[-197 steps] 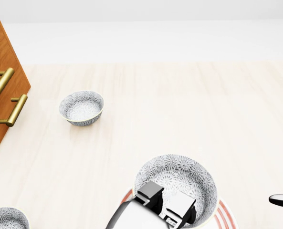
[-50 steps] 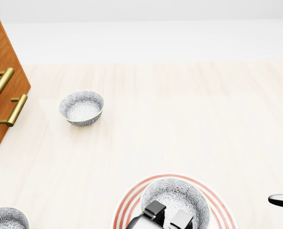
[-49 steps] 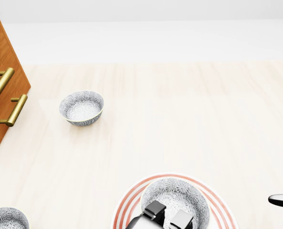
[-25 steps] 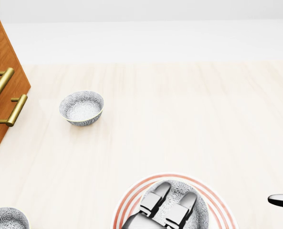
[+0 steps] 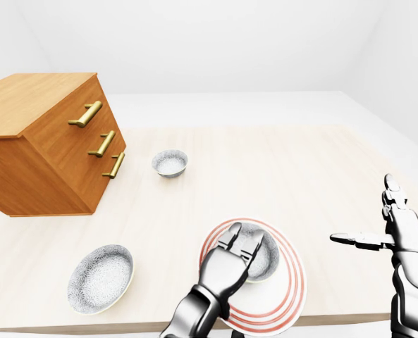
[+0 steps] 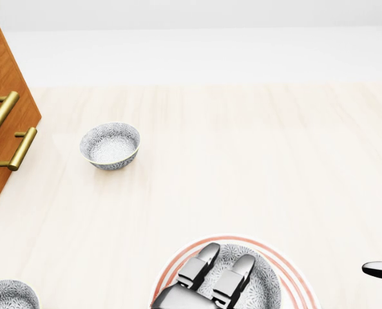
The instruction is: Put the bowl in the middle on the plate.
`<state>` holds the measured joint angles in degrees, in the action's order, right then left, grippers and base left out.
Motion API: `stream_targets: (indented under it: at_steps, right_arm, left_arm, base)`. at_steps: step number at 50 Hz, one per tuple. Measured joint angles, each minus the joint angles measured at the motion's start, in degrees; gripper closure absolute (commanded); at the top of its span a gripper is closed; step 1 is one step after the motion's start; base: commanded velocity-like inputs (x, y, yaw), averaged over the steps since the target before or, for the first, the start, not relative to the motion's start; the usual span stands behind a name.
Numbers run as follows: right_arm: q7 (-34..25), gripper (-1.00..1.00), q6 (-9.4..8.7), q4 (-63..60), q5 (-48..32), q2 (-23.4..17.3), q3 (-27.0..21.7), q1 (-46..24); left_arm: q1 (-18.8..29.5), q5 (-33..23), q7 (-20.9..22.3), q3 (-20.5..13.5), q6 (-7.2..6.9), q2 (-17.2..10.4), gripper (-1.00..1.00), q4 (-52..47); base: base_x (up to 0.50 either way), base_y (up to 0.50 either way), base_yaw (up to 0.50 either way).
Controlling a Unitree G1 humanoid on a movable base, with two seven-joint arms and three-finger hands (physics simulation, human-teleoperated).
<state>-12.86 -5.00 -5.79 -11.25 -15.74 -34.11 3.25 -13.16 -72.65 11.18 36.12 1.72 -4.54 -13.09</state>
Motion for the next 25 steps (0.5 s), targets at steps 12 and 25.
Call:
stream_targets:
  at_steps: [12,25]
  right_arm:
    - [0.1,-1.0,0.01,0.3,-0.1,0.0,0.0,0.0]
    - [0.1,-1.0,0.0,0.0,-0.1,0.0,0.0,0.1]
  left_arm:
    - [-1.7,5.5,12.2,-4.3,-3.77,-1.3,-1.0,-12.7]
    - [2.1,20.6,28.8,-16.9,-6.72,0.7,-1.0,-29.2]
  base:
    - [0.0,0.0,0.0]
    - [0.0,0.0,0.0]
